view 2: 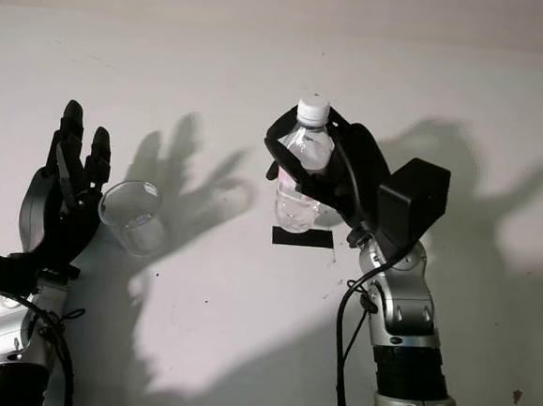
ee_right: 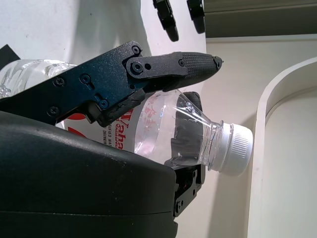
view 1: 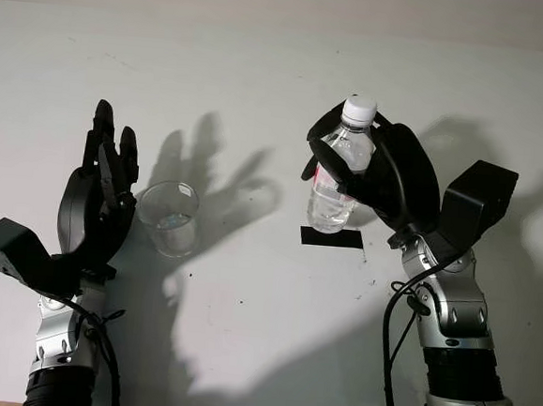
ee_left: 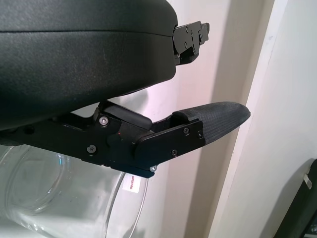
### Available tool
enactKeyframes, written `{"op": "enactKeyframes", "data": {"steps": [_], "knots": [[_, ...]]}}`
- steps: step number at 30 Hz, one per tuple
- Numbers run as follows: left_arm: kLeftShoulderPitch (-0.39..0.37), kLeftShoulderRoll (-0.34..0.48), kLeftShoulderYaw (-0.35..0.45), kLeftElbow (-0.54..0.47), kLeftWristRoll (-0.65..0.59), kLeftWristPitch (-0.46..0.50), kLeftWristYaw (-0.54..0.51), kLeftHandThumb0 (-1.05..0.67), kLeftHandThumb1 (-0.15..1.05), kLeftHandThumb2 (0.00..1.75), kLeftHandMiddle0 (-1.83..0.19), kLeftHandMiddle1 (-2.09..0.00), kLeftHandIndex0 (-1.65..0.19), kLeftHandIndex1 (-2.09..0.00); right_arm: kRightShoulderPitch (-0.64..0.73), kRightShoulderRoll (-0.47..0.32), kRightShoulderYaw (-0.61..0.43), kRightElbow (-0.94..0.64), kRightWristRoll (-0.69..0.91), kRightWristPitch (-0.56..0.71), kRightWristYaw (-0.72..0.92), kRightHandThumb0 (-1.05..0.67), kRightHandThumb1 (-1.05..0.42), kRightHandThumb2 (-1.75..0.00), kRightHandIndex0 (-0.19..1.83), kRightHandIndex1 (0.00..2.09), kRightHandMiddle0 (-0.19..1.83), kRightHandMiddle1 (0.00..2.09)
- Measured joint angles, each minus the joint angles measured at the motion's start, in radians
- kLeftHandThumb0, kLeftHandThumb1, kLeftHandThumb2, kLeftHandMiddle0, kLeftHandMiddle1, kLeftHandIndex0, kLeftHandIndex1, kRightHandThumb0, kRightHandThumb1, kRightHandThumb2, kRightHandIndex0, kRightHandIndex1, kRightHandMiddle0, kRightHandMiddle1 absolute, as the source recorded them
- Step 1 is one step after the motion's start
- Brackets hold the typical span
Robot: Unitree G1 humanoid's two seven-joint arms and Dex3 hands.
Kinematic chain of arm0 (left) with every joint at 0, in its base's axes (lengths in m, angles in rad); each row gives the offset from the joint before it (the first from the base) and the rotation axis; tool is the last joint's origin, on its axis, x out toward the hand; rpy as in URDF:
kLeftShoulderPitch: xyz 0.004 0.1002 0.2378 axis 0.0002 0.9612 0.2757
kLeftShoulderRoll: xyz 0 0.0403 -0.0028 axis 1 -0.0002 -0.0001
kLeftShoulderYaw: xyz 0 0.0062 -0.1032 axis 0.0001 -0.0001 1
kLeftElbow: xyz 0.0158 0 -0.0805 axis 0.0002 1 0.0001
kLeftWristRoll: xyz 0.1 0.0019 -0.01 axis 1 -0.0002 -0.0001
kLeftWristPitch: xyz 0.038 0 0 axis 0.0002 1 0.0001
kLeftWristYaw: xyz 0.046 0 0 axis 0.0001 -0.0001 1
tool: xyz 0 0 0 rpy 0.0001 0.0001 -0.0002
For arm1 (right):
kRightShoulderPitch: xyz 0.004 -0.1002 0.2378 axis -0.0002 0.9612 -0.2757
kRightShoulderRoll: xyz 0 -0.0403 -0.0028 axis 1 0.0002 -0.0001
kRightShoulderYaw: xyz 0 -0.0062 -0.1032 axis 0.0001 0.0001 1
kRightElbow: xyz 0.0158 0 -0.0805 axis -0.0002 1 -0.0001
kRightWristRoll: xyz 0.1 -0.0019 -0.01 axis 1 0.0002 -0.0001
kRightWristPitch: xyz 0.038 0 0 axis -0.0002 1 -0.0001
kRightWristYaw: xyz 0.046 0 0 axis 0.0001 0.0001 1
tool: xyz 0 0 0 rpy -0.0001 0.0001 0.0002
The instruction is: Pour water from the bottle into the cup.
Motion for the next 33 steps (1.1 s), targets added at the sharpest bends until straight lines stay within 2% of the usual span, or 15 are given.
{"op": "enactKeyframes", "data": {"steps": [16,26,28,33], "knots": [[0.009,0.012,0.014,-0.003,-0.017,0.001,-0.022,-0.76,1.05,0.74,0.19,0.0,0.19,0.0,0.037,0.029,-0.014,0.029,0.017,0.006,-0.036,-0.43,-1.05,-0.51,1.21,2.09,0.82,2.09],[0.009,0.013,0.016,-0.002,-0.02,0.002,-0.03,-0.76,1.05,0.73,0.19,0.0,0.19,0.0,0.047,0.034,-0.016,0.087,0.028,-0.089,0.021,-0.47,-1.05,-0.46,1.05,2.09,0.6,2.09],[0.009,0.013,0.018,0.0,-0.023,0.004,-0.03,-0.75,1.05,0.73,0.19,0.0,0.19,0.0,0.047,0.034,-0.015,0.104,0.028,-0.122,0.038,-0.48,-1.05,-0.44,0.93,2.09,0.47,2.09],[0.007,0.013,0.022,0.003,-0.031,0.007,-0.034,-0.75,1.05,0.73,0.19,0.0,0.19,0.0,0.049,0.034,-0.014,0.146,0.026,-0.204,0.076,-0.48,-1.05,-0.42,0.77,2.09,0.34,2.09]]}}
